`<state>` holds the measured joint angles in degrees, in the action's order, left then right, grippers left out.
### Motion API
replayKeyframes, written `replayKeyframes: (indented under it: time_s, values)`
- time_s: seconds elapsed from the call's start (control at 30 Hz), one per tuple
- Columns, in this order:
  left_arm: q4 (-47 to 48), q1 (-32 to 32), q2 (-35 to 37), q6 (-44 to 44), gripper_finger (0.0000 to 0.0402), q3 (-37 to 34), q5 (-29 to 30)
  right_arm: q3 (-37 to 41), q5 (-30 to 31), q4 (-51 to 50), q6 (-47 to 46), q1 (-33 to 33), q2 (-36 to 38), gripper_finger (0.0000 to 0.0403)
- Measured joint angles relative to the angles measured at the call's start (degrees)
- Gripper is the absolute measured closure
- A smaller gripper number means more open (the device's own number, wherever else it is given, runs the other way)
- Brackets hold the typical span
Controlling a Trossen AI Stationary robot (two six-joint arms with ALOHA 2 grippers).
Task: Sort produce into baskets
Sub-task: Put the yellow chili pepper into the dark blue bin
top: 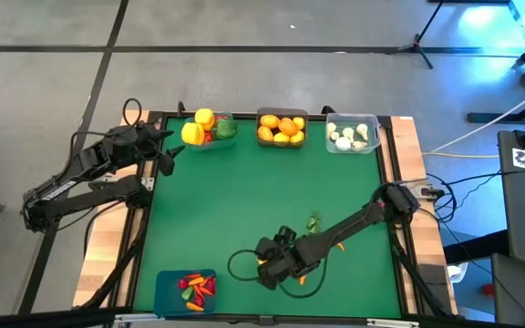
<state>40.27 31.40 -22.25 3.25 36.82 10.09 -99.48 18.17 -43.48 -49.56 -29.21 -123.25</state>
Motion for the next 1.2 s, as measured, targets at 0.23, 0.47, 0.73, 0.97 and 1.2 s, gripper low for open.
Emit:
replayKeyframes:
  time_s: [0.23, 0.47, 0.73, 0.97, 1.2]
  values:
    - [0.0, 0.0, 0.0, 0.0, 0.0093, 0.0, 0.0, 0.8, -4.8, 1.4, -0.1, -0.1, -1.0, 0.0139]
    - [-2.3, 0.0, 0.0, 0.8, 0.0093, -1.5, 0.0, 4.0, -5.8, 3.5, -2.8, -0.4, -1.8, 0.0139]
    - [-3.5, 0.0, -0.2, 4.1, 0.0093, -2.9, 0.1, 6.7, -5.8, 8.7, -4.2, -0.4, -1.8, 0.0139]
    - [-3.5, 0.0, -0.2, 4.0, 0.0093, -2.9, 0.2, 9.9, -5.5, 12.5, -7.9, -0.4, -1.6, 0.0178]
    - [-3.8, 0.0, -0.1, 4.4, 0.0093, -1.9, -0.9, 10.5, -5.3, 12.2, -8.6, -0.3, -1.6, 0.0258]
